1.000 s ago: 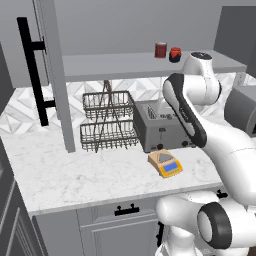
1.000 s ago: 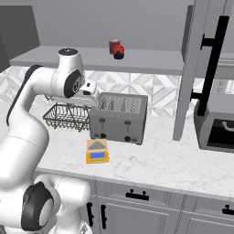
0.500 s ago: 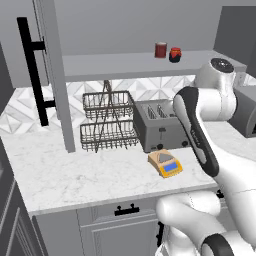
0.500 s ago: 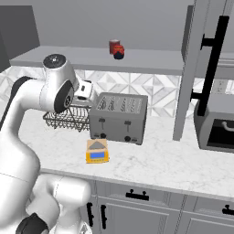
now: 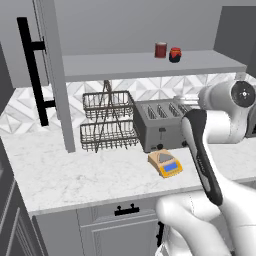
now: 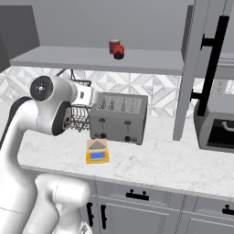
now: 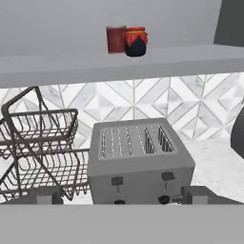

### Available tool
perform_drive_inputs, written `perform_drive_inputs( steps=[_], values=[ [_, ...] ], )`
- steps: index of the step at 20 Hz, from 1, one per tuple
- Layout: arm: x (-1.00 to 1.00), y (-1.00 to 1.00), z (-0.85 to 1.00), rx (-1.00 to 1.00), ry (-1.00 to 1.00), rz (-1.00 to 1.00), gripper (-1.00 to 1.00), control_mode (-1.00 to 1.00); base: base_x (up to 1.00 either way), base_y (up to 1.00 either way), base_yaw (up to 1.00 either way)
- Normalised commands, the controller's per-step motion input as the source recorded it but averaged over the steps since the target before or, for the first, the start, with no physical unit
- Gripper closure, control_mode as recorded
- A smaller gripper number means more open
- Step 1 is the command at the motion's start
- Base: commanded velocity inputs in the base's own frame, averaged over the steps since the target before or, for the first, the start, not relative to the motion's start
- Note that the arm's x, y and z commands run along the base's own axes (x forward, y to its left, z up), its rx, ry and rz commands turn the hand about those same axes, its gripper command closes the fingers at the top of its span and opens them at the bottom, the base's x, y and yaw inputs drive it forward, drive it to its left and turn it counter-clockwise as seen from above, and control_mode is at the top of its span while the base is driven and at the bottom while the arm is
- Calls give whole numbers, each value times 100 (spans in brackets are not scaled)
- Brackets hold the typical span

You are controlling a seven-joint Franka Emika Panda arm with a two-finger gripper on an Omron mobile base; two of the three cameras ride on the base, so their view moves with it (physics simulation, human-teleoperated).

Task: Pick the jam and place it on the digital scale for weighing, and close the cabinet.

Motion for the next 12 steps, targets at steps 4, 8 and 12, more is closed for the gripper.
perform_drive_inputs(
  steps=[4, 8, 12],
  values=[
    [5, -3, 50, 0, -32, -10, -100, -100, 0, 0, 0],
    [4, -17, 56, 0, -30, -9, -100, -100, 0, 0, 0],
    [18, -24, 64, 4, -13, -12, -100, -100, 0, 0, 0]
  ],
)
